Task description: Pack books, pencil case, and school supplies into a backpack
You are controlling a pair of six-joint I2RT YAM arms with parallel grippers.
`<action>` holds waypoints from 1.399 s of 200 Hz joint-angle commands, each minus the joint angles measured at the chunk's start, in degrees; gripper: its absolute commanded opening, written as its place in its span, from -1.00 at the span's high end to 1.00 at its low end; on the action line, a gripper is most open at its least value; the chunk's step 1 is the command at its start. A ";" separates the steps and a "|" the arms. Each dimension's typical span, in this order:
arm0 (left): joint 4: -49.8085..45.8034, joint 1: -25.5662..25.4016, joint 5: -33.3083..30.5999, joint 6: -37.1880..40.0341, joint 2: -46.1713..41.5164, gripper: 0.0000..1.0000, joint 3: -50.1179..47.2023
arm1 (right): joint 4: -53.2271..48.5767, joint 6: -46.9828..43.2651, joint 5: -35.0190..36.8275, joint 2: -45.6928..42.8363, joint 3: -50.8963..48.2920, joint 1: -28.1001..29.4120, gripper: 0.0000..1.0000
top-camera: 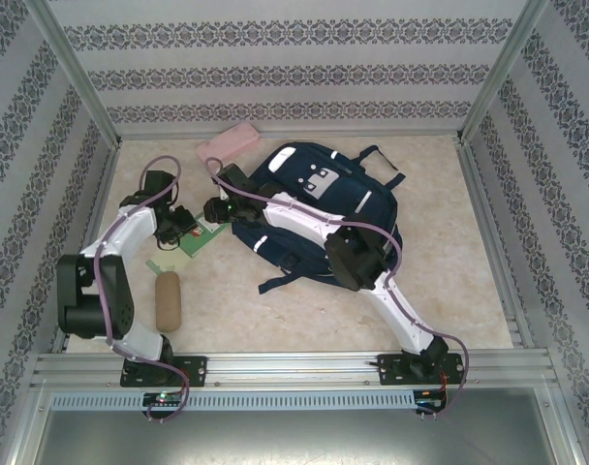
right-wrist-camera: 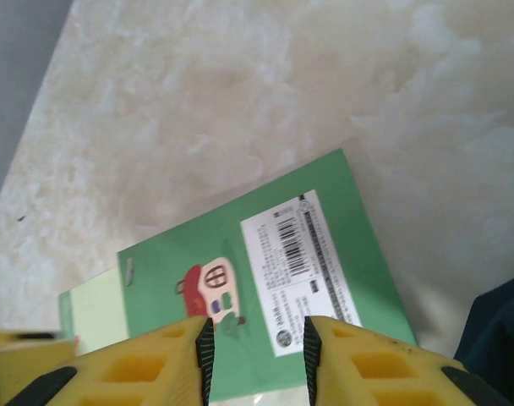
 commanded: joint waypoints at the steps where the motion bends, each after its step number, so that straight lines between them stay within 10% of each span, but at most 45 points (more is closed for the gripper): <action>1: -3.87 1.07 -4.68 -2.43 -2.21 0.34 -2.19 | -2.72 1.12 3.82 2.34 3.22 0.29 0.30; 152: 14.81 3.38 5.54 -6.68 3.49 0.04 -11.68 | -15.15 -5.40 12.83 12.92 14.44 1.39 0.09; 280: 30.01 3.53 19.38 -10.13 -6.33 0.11 -13.63 | -14.01 -0.41 -2.27 12.62 14.36 0.64 0.24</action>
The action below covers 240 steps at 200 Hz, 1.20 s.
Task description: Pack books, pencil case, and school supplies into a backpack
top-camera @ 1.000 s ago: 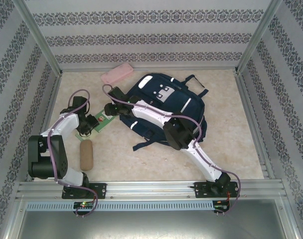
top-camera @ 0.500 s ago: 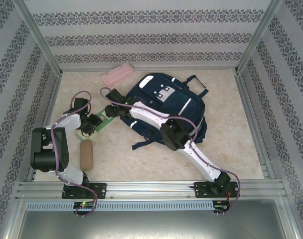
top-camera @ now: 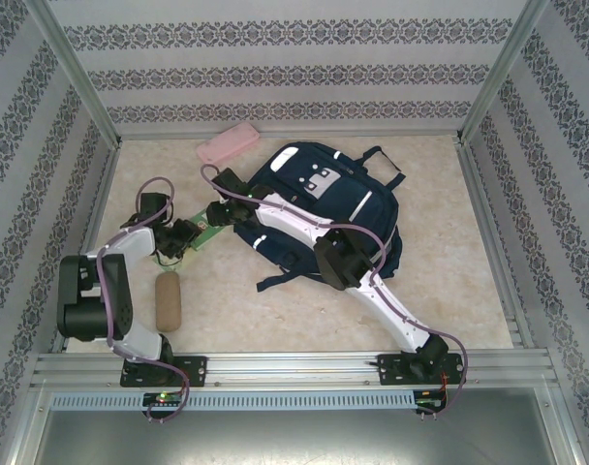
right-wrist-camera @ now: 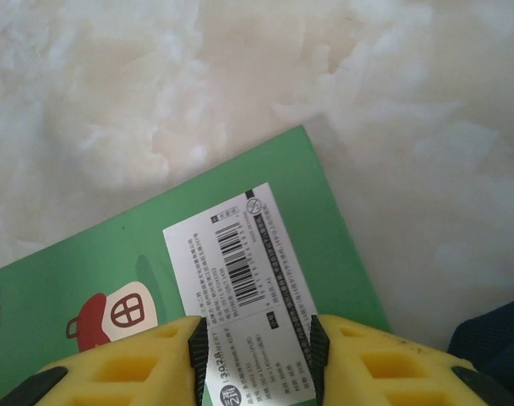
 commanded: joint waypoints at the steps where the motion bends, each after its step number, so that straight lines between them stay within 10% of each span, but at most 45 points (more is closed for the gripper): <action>1: 10.33 -0.02 7.45 -1.95 -5.77 0.11 0.52 | -3.89 2.34 -5.45 2.43 0.26 0.70 0.24; 73: 9.90 -0.09 7.88 -0.54 -0.56 0.16 2.24 | -3.51 3.50 -6.50 1.37 -0.51 0.53 0.21; 169: -3.42 -0.09 3.63 4.24 -5.75 0.89 11.87 | -1.08 4.72 -6.90 -8.55 -5.34 -1.23 0.02; 240: -3.81 -1.38 17.41 2.43 -9.76 1.00 20.39 | 14.57 13.56 -14.81 -29.49 -30.00 -9.79 -0.27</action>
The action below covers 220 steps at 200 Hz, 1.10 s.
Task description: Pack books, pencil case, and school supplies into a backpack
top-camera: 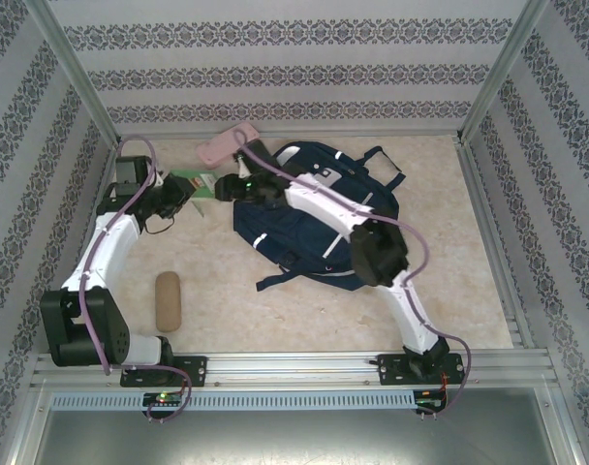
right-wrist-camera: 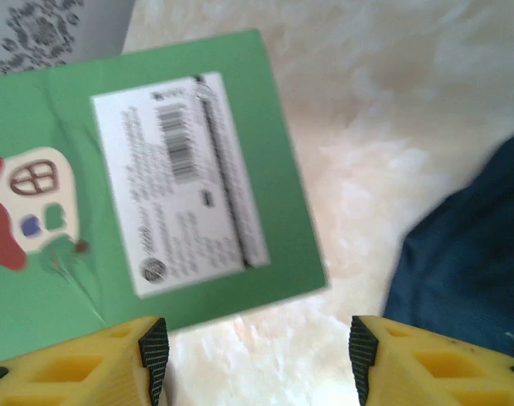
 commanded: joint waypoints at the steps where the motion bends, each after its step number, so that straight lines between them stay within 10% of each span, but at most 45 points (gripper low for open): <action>1: 2.77 -1.44 6.91 -0.47 -1.83 1.00 3.36 | 7.84 5.38 -4.76 -7.49 -9.64 -3.48 -0.27; 70: 11.91 -9.24 13.11 -5.06 2.31 1.00 9.44 | 44.39 30.65 -17.63 -20.62 -39.39 -13.00 -0.70; 125: 23.41 -16.29 0.27 -12.27 5.05 1.00 8.03 | 66.03 47.79 -13.65 -23.96 -49.71 -12.63 -0.96; 220: 29.94 -21.79 -10.04 -14.43 10.60 1.00 7.87 | 74.58 56.60 -5.44 -23.25 -47.70 -5.59 -0.96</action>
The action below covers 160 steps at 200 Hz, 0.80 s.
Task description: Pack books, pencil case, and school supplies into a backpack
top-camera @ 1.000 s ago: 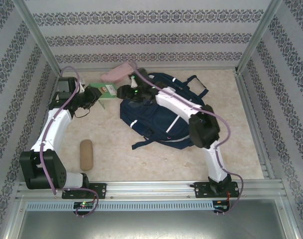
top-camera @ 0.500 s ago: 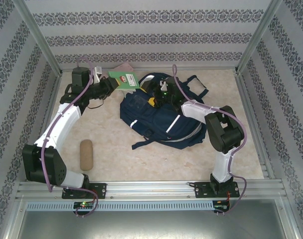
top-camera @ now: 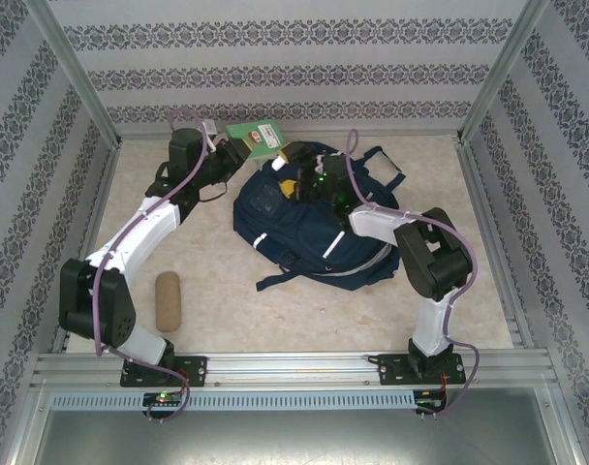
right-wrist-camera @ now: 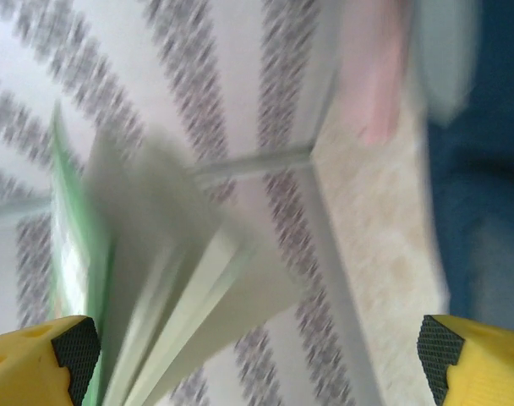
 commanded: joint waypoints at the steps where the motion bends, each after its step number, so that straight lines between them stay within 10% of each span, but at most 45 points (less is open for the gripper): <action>1: 4.45 -1.66 -2.61 -0.64 1.20 1.00 0.19 | 8.87 0.66 -3.53 -2.87 2.27 5.46 -0.96; 160: 3.59 -2.55 -1.78 -5.33 -5.03 1.00 -5.67 | 13.70 4.32 1.94 2.61 6.84 2.31 -0.53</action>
